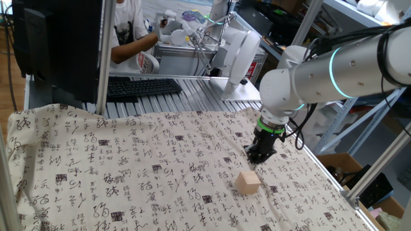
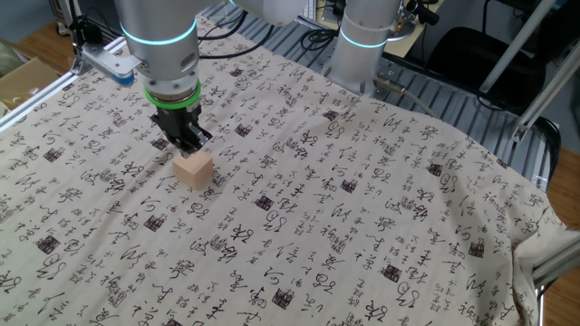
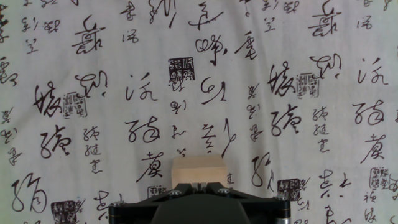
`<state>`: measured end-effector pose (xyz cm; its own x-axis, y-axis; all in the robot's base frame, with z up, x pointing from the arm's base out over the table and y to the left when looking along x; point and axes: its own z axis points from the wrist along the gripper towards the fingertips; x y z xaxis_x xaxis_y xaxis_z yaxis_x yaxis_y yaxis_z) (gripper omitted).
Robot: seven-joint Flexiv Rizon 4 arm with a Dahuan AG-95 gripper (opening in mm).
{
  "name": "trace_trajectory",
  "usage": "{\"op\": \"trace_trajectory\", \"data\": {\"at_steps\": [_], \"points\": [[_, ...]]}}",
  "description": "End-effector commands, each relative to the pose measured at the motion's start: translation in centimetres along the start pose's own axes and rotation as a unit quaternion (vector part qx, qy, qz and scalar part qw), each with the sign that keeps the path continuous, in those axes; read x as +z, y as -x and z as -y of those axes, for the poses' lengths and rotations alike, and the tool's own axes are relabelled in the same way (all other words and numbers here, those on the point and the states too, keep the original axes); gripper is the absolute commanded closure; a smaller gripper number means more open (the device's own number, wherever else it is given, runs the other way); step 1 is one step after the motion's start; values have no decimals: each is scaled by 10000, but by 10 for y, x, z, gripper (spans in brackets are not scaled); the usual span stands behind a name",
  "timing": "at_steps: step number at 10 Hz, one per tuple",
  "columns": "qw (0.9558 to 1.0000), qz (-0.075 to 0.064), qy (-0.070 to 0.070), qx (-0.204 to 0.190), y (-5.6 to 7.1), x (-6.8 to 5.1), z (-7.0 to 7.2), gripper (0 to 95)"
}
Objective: Pick up the small block on the left and move it to the right
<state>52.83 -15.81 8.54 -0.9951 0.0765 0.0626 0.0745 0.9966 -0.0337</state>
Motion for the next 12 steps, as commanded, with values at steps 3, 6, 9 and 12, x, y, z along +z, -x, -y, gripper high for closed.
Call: {"op": "trace_trajectory", "data": {"at_steps": [3,6,9,12], "points": [[10000,49,-29,72,1,2,0,950],[9998,74,-2,176,0,3,0,950],[9996,66,23,277,1,4,0,570],[9993,58,101,353,1,5,-1,380]]}}
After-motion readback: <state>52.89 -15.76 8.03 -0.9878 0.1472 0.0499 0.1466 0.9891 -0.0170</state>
